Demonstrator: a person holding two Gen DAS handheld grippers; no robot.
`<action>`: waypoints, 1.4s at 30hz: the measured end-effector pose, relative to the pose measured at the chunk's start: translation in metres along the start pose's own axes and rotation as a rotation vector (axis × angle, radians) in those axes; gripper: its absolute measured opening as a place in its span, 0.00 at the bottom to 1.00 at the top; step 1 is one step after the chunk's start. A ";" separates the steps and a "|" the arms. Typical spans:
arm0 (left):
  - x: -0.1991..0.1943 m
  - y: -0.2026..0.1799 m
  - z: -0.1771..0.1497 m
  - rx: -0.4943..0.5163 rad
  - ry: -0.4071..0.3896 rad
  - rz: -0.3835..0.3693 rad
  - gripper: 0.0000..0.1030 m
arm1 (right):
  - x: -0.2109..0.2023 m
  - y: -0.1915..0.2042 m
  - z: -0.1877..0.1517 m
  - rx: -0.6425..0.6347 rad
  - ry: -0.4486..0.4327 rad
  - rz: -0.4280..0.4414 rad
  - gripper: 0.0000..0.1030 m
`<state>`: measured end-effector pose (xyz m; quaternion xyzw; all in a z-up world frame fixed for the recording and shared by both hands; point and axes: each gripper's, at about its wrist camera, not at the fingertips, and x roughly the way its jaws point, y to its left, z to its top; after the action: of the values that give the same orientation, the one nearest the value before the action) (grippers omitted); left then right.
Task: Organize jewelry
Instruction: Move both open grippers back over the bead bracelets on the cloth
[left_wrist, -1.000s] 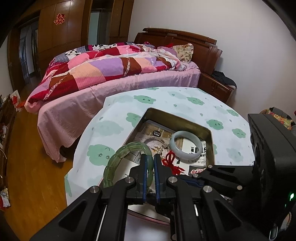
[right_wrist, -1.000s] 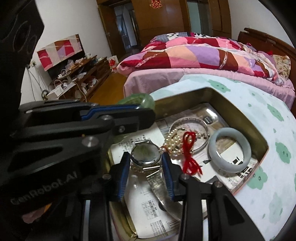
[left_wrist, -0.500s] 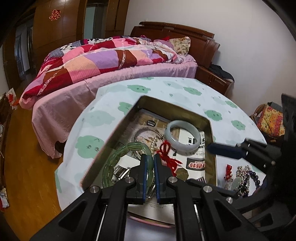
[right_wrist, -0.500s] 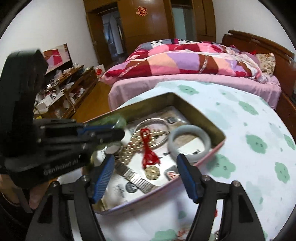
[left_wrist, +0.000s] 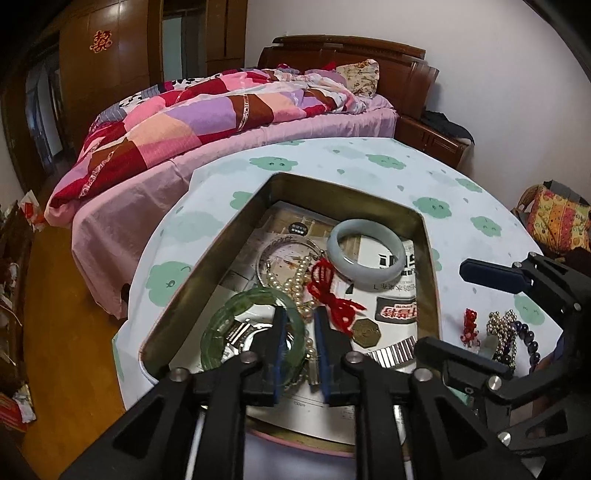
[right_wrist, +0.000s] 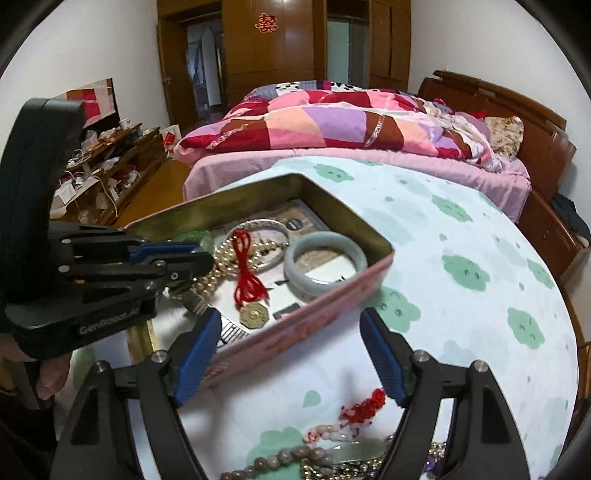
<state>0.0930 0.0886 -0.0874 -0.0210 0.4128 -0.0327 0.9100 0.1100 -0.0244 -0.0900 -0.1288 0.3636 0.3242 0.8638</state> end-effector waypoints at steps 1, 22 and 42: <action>-0.001 -0.002 -0.001 0.007 -0.002 0.009 0.39 | -0.001 -0.001 0.000 0.005 -0.005 0.001 0.79; -0.016 -0.007 -0.008 -0.033 -0.034 0.076 0.71 | -0.032 -0.031 -0.021 0.093 -0.038 -0.045 0.82; -0.030 -0.109 -0.038 0.213 -0.067 0.025 0.63 | -0.092 -0.113 -0.108 0.387 -0.008 -0.147 0.70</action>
<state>0.0399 -0.0182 -0.0831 0.0799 0.3765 -0.0645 0.9207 0.0768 -0.2024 -0.1014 0.0147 0.4051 0.1848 0.8953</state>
